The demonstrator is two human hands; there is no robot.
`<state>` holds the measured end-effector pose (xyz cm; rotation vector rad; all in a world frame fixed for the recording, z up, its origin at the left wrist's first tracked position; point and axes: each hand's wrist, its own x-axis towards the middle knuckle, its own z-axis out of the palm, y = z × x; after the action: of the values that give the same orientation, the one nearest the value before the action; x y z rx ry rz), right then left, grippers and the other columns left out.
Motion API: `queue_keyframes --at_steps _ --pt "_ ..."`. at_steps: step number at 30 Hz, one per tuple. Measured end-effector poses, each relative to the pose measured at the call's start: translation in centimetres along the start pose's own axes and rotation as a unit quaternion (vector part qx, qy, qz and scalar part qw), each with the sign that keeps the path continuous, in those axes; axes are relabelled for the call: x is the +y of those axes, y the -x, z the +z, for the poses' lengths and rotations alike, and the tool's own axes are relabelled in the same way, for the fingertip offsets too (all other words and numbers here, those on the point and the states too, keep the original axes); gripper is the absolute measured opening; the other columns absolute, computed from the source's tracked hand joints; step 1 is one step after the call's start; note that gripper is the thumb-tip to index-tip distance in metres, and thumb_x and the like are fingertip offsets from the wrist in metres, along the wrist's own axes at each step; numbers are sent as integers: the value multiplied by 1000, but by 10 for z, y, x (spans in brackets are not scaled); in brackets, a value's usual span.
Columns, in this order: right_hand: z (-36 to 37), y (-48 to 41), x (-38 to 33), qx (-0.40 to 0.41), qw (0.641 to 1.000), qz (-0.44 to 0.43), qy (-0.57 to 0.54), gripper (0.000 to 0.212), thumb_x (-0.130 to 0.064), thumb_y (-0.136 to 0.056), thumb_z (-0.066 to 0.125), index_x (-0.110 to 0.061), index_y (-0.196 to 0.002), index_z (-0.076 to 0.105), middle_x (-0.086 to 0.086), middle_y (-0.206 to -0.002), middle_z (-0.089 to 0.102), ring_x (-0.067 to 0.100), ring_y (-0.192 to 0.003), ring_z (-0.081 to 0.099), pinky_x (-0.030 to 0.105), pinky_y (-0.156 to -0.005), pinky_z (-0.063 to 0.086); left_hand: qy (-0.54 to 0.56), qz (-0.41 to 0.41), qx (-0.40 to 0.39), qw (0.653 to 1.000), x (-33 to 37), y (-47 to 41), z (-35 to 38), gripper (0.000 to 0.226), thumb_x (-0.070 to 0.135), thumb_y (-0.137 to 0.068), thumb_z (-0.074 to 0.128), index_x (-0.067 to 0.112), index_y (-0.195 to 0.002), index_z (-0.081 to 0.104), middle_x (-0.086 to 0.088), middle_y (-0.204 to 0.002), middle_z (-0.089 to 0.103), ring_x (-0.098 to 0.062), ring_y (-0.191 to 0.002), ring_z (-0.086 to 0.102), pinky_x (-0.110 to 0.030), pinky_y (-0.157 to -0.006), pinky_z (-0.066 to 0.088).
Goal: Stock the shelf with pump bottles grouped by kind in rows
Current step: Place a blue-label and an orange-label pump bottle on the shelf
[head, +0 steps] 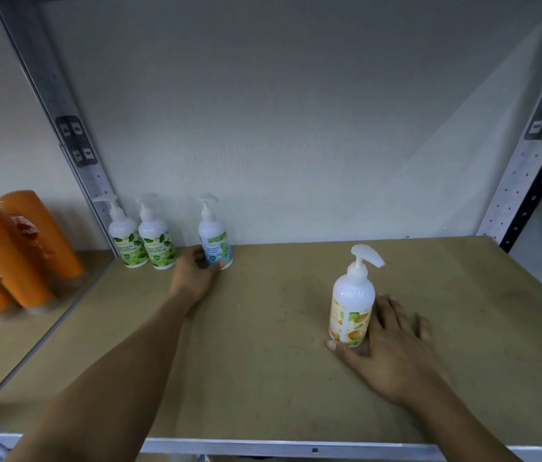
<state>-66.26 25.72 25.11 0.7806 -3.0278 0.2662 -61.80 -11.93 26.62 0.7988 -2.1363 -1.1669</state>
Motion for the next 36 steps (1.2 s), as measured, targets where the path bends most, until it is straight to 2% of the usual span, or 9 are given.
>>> queue_keyframes --at_steps 9,15,19,29,36 --pt "0 0 -1 3 1000 -1 5 113 -99 -66 -1 -34 -158 7 -6 -167 7 14 -154 -6 52 -122 2 -25 -10 61 998 4 1 1 54 30 -80 82 12 -127 60 -2 -121 69 -11 -96 59 -27 -86 45" --pt "-1 1 -2 7 1000 1 8 114 -99 -65 -2 -34 -158 7 -6 -167 7 14 -154 -4 51 -122 2 -33 -32 74 996 7 0 2 59 35 -79 83 13 -127 58 -3 -121 68 -20 -106 63 -28 -88 45" --pt "0 1 -1 5 1000 5 4 114 -99 -66 0 -33 -159 8 -6 -167 8 14 -154 -4 51 -122 1 -50 -31 69 996 7 -2 3 61 39 -79 82 13 -129 57 -4 -120 68 -21 -105 62 -28 -86 44" --pt "1 1 -2 9 1000 5 3 116 -100 -64 -4 -34 -159 8 -5 -167 7 14 -154 -5 52 -122 0 -66 -38 50 996 5 -3 1 59 41 -82 78 18 -131 55 -1 -122 67 -22 -110 62 -35 -93 49" --pt "1 0 -2 16 1000 2 -1 117 -100 -64 -5 -34 -159 7 -6 -167 6 14 -154 -7 52 -122 0 -73 -34 48 996 6 -1 2 53 36 -85 75 17 -131 56 -2 -120 67 -23 -109 61 -35 -91 47"
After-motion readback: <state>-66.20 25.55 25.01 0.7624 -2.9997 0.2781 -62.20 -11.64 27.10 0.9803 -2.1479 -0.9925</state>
